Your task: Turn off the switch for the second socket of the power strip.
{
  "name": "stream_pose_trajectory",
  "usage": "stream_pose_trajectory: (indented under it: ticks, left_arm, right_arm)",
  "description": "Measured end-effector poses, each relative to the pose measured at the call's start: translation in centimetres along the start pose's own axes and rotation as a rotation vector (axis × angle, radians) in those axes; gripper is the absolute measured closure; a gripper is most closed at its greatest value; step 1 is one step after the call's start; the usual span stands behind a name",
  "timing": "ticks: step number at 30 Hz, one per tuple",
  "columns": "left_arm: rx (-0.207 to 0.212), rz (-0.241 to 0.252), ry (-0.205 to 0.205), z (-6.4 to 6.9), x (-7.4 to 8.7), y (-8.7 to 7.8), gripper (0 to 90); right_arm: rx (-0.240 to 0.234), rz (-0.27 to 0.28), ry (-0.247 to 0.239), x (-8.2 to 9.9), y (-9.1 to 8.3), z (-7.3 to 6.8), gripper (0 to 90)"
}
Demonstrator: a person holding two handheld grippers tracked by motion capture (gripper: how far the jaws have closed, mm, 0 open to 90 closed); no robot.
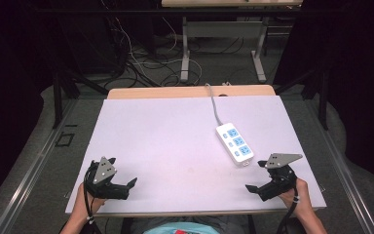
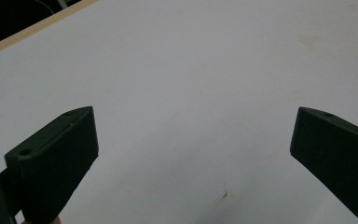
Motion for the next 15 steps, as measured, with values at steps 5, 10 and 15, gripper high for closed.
stream_pose_trajectory:
  ticks: [5,10,15]
  left_arm:
    - [-0.001,-0.013,0.011,0.02,0.04,-0.03,1.1]
    - [-0.007,-0.015,0.017,0.12,0.11,0.16,1.4]
    - [-0.006,-0.022,0.019,0.11,0.16,0.16,1.4]
  right_arm:
    - [0.005,-0.004,0.000,-0.01,0.01,-0.05,0.5]
    - [0.011,-0.012,-0.010,-0.01,0.11,0.11,0.6]
    - [0.021,-0.022,-0.018,-0.20,-0.03,0.30,0.6]
Point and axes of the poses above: each handheld gripper's, and its own axes: y roughly forward along the jaws, x roughly out of its underside, z roughly to its right, the point moved 8 cm from there along y, roughly forward along the jaws, and after that the axes turned 9 degrees about -y, right-handed, at the moved point
